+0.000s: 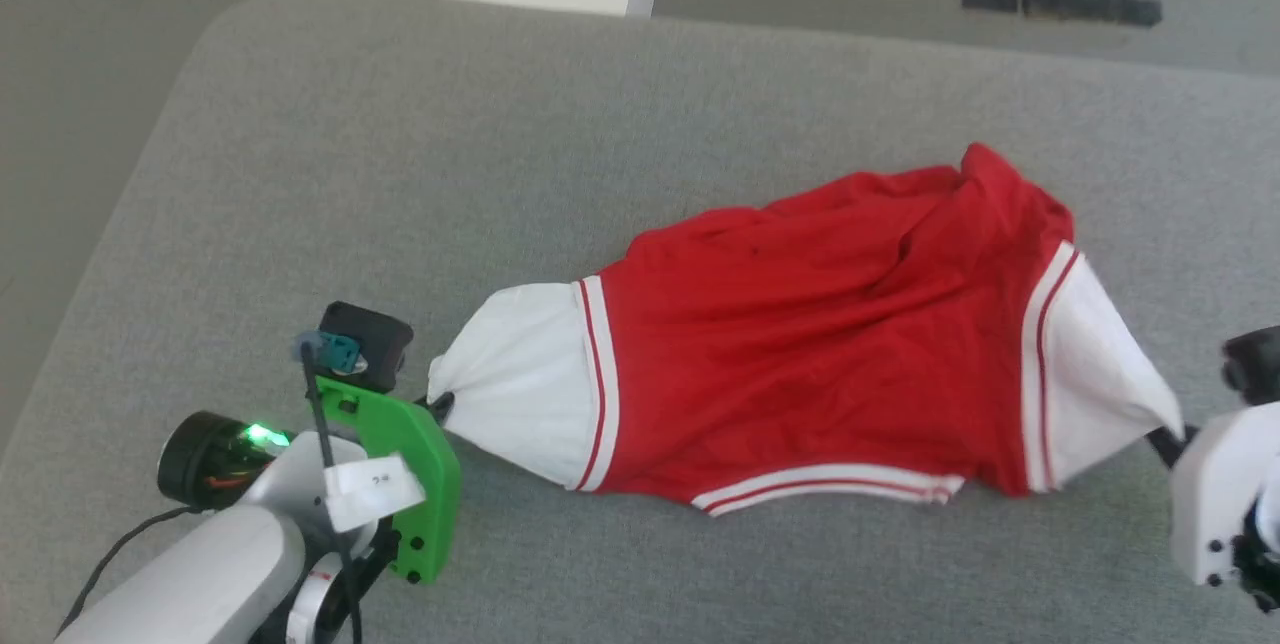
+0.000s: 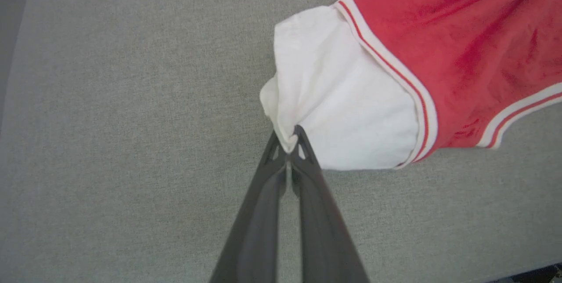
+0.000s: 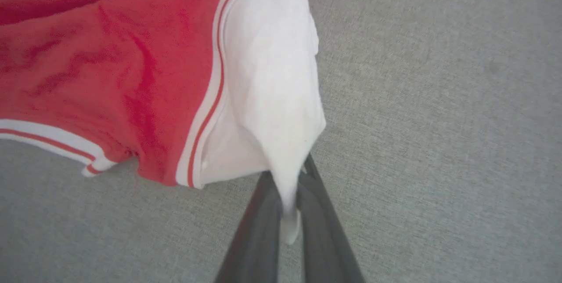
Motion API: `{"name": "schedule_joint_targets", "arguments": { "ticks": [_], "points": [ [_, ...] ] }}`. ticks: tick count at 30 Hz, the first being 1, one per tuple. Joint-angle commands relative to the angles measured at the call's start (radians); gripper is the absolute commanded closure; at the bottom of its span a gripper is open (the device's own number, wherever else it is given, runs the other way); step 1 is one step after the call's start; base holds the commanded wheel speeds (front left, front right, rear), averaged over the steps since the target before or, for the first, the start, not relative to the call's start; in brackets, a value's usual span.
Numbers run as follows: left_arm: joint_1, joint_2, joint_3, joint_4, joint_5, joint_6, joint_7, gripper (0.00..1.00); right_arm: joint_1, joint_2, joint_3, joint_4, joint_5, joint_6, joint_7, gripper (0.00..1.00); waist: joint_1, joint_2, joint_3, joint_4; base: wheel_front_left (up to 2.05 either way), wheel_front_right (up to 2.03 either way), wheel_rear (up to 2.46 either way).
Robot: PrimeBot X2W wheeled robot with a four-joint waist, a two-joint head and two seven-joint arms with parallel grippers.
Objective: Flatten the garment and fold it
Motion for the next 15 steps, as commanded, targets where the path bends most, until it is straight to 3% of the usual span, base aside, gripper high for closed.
{"name": "schedule_joint_targets", "arguments": {
  "ticks": [1,7,8,15],
  "points": [
    [0.015,0.015,0.011,-0.014,-0.003,0.011,-0.009,1.00,0.019,-0.011,-0.015,-0.031,0.024,-0.001,-0.012,1.00,-0.0001,-0.0001,-0.059,-0.015,0.00,0.00,0.00],
    [0.039,0.055,0.083,-0.117,-0.017,0.053,-0.061,1.00,0.065,-0.040,-0.085,-0.192,0.103,-0.001,-0.042,1.00,-0.0001,-0.0001,-0.122,-0.030,0.00,0.00,0.00],
    [0.024,0.092,0.145,-0.195,-0.016,0.075,-0.087,1.00,0.049,-0.034,-0.137,-0.283,0.139,-0.001,-0.044,1.00,-0.0001,-0.0001,-0.151,-0.045,0.00,0.00,0.00],
    [-0.130,0.106,0.254,-0.262,-0.019,0.060,-0.109,1.00,-0.139,-0.061,-0.155,-0.348,0.184,-0.001,-0.022,1.00,-0.0001,-0.0001,-0.157,-0.075,0.00,0.00,0.00]
  ]
}}
